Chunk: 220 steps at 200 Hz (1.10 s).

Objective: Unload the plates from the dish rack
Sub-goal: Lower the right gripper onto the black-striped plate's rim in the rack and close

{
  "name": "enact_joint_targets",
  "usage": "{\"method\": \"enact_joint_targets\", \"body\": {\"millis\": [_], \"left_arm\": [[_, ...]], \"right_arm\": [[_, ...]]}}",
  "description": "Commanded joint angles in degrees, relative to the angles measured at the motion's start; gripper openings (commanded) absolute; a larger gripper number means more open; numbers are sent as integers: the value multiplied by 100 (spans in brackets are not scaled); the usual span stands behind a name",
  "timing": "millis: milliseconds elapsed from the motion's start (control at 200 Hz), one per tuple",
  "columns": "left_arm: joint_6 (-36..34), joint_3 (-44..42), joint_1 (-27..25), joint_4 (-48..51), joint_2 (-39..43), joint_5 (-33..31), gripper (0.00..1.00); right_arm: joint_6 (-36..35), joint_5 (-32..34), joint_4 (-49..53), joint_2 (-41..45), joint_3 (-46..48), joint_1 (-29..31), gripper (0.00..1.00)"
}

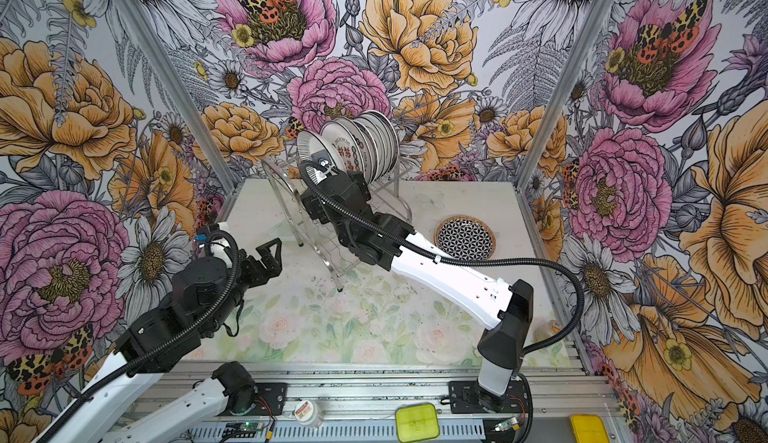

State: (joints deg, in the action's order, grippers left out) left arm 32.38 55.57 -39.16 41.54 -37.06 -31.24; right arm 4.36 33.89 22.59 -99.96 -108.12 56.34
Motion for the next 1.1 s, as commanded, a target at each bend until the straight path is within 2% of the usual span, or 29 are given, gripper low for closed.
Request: {"method": "enact_joint_targets", "body": {"millis": [0, 230, 660, 911, 1096], "left_arm": [[-175, -73, 214, 125, 76, 269, 99], [-159, -91, 589, 135, 68, 538, 99], [-152, -117, 962, 115, 51, 848, 99], [-89, -203, 1166, 76, 210, 853, 99], [-14, -230, 1398, 75, 87, 1250, 99]], "right_arm": [[-99, 300, -140, -210, -310, -89, 89], [-190, 431, -138, -484, -577, -168, 84], [-133, 395, -130, -801, -838, -247, 49], [-114, 217, -132, -896, -887, -273, 42], [-108, 206, -132, -953, -897, -282, 32]]}}
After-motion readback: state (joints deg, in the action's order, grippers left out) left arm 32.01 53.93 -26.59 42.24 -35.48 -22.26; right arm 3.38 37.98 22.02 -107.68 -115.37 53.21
